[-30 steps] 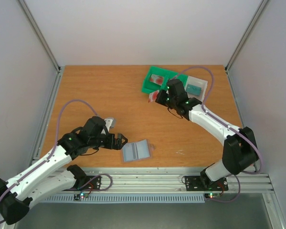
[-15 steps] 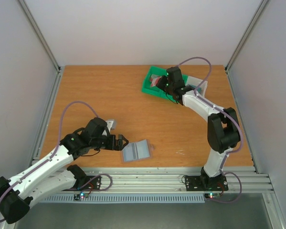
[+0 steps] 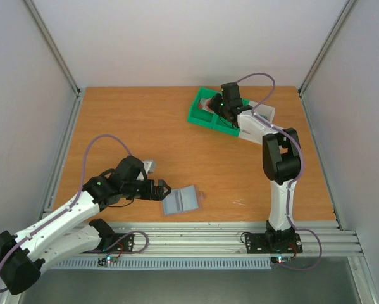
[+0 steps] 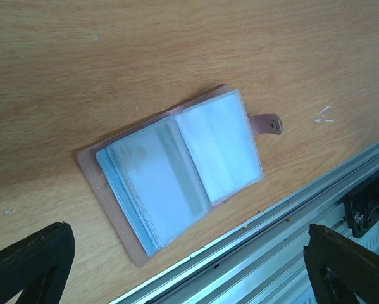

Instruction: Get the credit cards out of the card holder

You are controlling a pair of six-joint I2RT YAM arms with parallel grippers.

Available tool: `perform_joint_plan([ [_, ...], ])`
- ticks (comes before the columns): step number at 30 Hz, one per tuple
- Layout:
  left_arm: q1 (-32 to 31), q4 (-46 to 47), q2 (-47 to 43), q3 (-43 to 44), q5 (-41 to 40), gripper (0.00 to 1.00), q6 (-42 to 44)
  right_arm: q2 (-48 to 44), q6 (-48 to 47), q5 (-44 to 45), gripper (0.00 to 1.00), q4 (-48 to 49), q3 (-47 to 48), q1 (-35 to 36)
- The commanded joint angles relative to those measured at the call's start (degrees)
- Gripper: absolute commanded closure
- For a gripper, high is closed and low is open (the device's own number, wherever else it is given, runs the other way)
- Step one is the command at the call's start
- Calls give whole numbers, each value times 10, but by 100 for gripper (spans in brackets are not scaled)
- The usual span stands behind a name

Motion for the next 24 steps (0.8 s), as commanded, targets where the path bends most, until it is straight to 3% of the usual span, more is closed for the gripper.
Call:
perform_joint_plan([
  [1, 0, 23, 2, -12, 4, 1, -8, 24, 14, -5, 99, -2, 34, -5],
  [24, 0, 17, 7, -10, -2, 1, -1, 140, -8, 18, 98, -94, 188, -18],
])
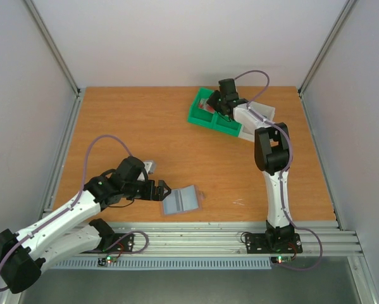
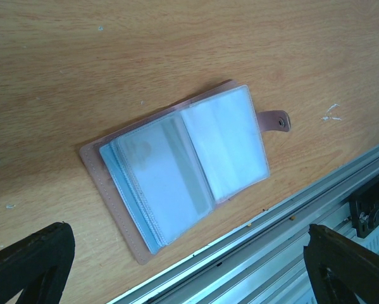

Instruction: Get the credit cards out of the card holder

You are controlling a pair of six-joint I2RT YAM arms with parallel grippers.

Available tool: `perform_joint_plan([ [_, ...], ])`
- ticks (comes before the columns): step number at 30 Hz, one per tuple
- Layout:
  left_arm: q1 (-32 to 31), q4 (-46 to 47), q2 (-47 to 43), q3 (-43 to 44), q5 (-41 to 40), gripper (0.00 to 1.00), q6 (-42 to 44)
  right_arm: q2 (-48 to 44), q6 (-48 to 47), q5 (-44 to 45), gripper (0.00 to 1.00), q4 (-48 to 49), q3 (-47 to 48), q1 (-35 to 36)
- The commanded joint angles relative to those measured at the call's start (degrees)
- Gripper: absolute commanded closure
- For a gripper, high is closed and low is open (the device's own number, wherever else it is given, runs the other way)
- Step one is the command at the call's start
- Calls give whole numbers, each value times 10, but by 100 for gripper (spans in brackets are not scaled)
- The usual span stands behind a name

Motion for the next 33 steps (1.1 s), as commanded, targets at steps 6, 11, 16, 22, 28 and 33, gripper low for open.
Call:
perform_joint_plan([
  [6, 1, 18, 5, -5, -10, 1, 6, 53, -40, 23, 93, -90, 100, -3],
  [11, 0, 17, 5, -4, -11, 1, 6, 74, -48, 22, 88, -125, 145, -4],
  [16, 0, 14, 10, -3, -4, 1, 6, 76, -45, 13, 79, -154, 175, -7],
  [22, 1, 9, 21, 9, -8, 1, -2, 81, -52, -19, 71, -236, 261, -8],
  [28, 0, 15, 37, 17, -2, 1, -6, 52, -44, -57, 68, -333, 287, -8],
  [33, 0, 25, 53, 25, 10, 1, -8, -24, -49, -94, 66, -345, 206, -4],
])
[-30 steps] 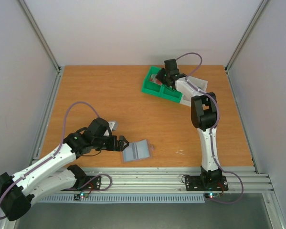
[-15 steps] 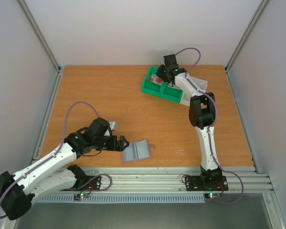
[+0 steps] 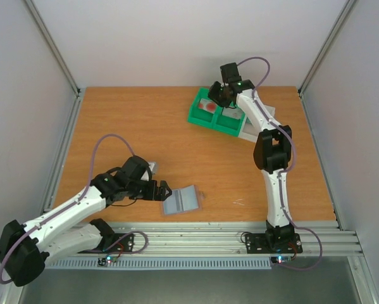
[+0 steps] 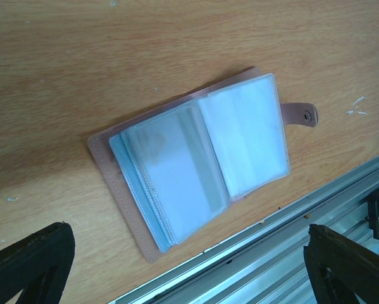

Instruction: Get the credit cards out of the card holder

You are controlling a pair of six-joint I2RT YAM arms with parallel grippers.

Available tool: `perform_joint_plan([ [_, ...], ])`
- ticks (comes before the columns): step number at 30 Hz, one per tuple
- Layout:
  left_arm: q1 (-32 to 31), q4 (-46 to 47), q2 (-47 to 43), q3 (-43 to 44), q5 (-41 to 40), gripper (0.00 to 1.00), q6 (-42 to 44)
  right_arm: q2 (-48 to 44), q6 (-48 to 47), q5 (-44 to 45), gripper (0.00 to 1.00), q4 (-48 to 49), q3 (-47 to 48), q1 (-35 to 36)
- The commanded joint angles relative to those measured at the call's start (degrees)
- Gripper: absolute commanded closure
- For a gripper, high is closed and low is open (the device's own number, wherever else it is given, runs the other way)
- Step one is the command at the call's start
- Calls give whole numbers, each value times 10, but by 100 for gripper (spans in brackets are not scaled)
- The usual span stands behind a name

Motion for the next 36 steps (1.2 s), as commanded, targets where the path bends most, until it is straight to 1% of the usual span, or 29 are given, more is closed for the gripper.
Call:
perform_joint_plan([
  [1, 0, 24, 14, 28, 11, 1, -3, -92, -7, -43, 66, -44, -70, 2],
  [5, 0, 36, 15, 24, 19, 2, -11, -180, -26, -81, 66, -10, -189, 1],
  [11, 0, 49, 21, 15, 11, 2, -18, -302, -78, -148, 65, 2, -336, 2],
  [15, 1, 62, 30, 11, 2, 3, -30, -387, -93, -151, 65, 1, -430, 10],
  [20, 5, 97, 45, -5, 6, 6, -71, -491, -106, -151, 65, -4, -526, 25],
  [25, 17, 115, 60, -18, 6, 11, -96, -551, -114, -142, 65, -16, -599, 59],
  [30, 35, 159, 69, -53, 17, 14, -110, -595, -107, -128, 63, 27, -693, 114],
  [36, 41, 181, 88, -67, 16, 17, -121, -572, -88, -121, 62, 76, -747, 172],
])
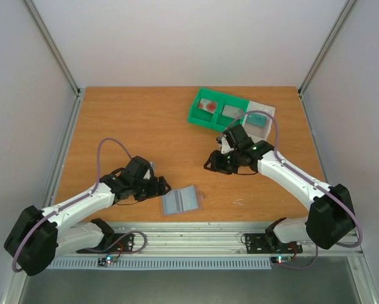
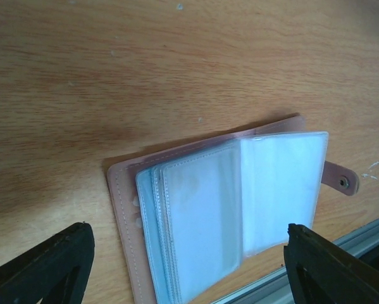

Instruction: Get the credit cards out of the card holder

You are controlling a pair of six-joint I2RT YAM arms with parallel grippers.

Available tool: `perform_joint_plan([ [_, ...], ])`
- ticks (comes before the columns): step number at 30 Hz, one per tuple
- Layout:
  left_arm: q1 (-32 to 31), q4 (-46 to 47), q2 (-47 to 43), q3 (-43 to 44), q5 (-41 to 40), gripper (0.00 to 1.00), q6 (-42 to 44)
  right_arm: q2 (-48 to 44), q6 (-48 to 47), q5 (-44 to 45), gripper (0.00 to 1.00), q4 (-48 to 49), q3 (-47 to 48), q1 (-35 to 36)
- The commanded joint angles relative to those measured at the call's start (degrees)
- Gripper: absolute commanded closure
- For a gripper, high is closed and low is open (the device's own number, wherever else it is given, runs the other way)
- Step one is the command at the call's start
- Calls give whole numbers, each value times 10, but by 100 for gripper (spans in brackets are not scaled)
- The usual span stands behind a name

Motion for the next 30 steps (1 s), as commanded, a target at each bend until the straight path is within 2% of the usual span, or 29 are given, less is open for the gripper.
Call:
perform_joint_plan([
  [1, 4, 55, 15, -10, 3, 18, -12, 21, 12, 16, 63, 57, -23, 41],
  [8, 5, 116, 46, -39, 35, 22, -15, 90, 19, 23, 63, 113, -43, 95],
  [17, 5, 128, 79, -43, 64, 26, 4, 177, 12, 20, 66, 123, -42, 135],
  [21, 5, 133, 81, -44, 78, 28, 2, 186, 14, 24, 75, 125, -55, 145],
  [26, 2, 161, 79, -52, 110, 32, -15, 150, 20, 47, 97, 124, -100, 152],
  [30, -14, 207, 93, -64, 138, 34, -46, 104, 31, 63, 99, 112, -140, 154],
])
